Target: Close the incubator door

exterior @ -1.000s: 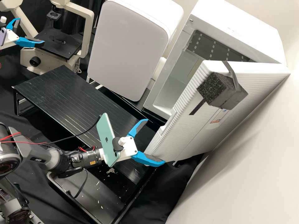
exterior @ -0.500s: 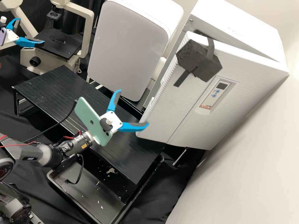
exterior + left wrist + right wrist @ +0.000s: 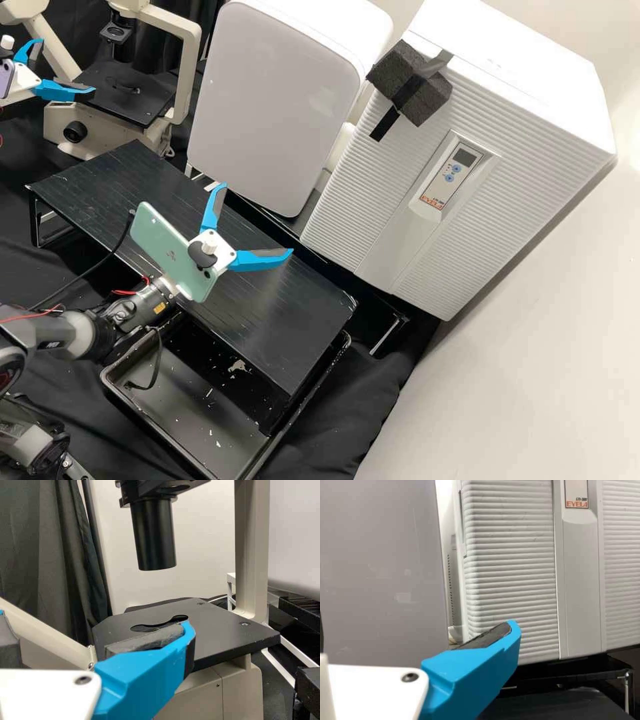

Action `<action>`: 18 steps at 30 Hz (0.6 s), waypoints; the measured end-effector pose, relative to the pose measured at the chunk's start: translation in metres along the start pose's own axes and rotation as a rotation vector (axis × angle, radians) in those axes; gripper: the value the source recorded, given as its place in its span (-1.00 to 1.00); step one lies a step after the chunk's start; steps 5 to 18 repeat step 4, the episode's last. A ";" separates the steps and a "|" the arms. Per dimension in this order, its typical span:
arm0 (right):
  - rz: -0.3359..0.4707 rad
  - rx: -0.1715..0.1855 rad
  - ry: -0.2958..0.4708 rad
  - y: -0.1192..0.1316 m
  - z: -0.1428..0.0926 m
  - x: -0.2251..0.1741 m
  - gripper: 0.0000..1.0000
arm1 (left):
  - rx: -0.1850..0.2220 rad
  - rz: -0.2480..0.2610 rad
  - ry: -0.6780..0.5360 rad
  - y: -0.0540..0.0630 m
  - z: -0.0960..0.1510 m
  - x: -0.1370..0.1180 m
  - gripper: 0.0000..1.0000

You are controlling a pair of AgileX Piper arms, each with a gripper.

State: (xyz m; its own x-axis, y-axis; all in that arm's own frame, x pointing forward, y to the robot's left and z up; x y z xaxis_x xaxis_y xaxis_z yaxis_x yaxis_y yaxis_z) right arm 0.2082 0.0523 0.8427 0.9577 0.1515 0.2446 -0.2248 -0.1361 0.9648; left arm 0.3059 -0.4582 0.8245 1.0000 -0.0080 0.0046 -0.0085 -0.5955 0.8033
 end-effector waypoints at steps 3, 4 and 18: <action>-0.018 0.053 -0.007 -0.002 0.003 -0.006 1.00 | 0.000 0.000 0.000 0.000 0.000 0.000 1.00; -0.023 0.065 -0.009 -0.002 0.003 -0.007 1.00 | 0.000 0.000 0.000 0.000 0.000 0.000 1.00; -0.023 0.065 -0.009 -0.002 0.003 -0.007 1.00 | 0.000 0.000 0.000 0.000 0.000 0.000 1.00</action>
